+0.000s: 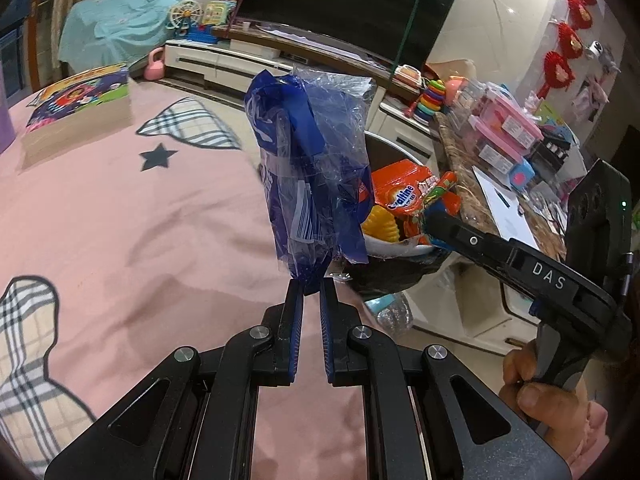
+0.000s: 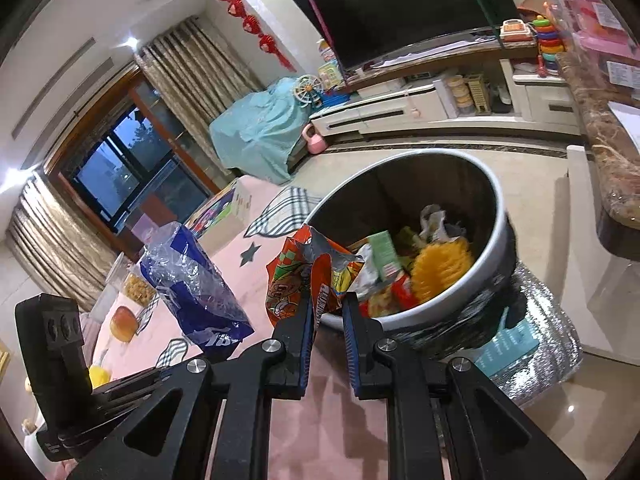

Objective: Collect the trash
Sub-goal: 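Carry the blue bag and orange wrapper with both tools over the trash bin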

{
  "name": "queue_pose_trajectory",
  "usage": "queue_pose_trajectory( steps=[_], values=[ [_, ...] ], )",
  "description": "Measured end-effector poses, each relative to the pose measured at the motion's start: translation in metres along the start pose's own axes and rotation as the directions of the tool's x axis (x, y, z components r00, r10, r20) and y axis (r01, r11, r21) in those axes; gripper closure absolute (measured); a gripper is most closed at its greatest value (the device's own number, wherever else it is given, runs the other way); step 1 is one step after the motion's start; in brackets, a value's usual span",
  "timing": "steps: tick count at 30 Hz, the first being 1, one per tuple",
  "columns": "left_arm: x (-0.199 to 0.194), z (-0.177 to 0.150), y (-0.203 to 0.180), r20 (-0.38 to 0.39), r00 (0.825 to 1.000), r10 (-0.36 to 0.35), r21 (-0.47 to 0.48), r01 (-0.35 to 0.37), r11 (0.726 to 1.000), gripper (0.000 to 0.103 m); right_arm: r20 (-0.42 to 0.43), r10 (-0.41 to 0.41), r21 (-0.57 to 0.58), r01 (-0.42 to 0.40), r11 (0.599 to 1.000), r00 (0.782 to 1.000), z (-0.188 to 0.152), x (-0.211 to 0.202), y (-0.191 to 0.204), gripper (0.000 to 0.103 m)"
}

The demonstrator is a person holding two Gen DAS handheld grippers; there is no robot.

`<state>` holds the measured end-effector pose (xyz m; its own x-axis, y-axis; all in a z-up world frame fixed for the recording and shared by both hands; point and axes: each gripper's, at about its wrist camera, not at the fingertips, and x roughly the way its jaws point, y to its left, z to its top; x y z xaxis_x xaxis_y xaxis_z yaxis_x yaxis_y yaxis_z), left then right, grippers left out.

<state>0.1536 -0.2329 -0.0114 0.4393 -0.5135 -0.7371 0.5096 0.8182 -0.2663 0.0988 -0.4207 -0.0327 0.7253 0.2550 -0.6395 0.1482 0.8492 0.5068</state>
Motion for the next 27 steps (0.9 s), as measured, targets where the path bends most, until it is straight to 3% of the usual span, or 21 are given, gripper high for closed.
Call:
queue_pose_trajectory(
  steps=[27],
  values=[
    [0.035,0.035,-0.04,-0.046,0.998,-0.04,0.07,0.043,0.997,0.095,0.046,-0.054,0.026,0.052,0.998,0.998,0.031,-0.012,-0.032,0.088]
  ],
)
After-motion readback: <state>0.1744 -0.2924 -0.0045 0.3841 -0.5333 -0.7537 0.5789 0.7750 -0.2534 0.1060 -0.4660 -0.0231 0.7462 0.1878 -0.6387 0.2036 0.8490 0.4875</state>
